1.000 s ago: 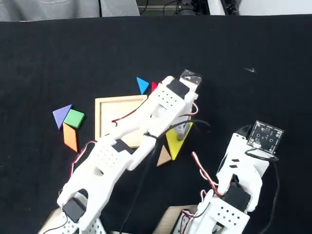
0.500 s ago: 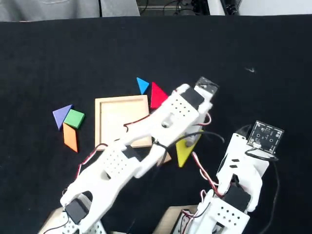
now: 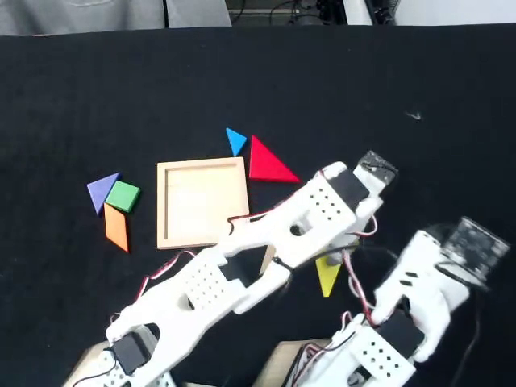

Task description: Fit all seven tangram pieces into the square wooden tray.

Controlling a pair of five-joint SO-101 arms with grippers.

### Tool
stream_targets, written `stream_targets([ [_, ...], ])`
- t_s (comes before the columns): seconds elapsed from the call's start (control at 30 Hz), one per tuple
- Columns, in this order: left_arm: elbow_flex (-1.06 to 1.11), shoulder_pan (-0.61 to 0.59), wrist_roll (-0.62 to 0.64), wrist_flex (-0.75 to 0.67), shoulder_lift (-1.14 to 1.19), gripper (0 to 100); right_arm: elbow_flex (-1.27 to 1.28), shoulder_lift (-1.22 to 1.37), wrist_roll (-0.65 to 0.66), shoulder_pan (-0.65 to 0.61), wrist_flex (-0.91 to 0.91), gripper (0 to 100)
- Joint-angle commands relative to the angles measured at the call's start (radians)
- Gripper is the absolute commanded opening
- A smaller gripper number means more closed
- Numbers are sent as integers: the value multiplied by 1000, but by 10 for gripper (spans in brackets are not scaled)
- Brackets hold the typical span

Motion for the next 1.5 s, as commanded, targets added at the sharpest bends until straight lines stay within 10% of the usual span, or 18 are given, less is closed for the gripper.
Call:
stream_targets([
  [0.0, -58, -48, -11, 14, -17, 191, -10, -96, -54, 86, -28, 12],
  [0.37, 41, -124, -95, 17, -98, 316, -475, -96, 264, -2, 485, 12],
  [0.93, 243, -88, -370, 0, -364, 312, -185, -88, 258, 130, 252, 12],
  [1.17, 403, -59, -288, -290, -287, 30, -90, -88, 209, 166, 176, 12],
  [1.47, 392, -15, -233, -256, -252, 30, -88, -94, 201, 166, 176, 12],
])
